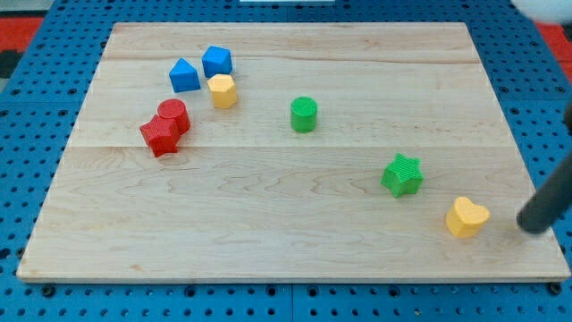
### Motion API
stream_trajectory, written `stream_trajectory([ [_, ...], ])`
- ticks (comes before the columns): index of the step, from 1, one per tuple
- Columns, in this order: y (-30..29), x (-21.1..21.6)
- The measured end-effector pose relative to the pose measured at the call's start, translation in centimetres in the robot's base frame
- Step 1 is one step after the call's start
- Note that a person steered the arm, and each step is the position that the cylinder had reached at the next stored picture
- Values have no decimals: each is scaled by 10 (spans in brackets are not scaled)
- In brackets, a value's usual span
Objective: Move the yellow heart to the top right of the green circle
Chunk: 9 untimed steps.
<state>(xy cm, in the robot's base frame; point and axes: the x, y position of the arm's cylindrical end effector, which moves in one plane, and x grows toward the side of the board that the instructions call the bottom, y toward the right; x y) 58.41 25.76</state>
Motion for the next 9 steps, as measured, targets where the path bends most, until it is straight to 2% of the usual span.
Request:
stream_trajectory([
  [1,-67,-12],
  [2,-104,-59],
  [4,-41,-82],
  [5,-50,-100],
  [8,-104,-220],
  [9,-119,-245],
])
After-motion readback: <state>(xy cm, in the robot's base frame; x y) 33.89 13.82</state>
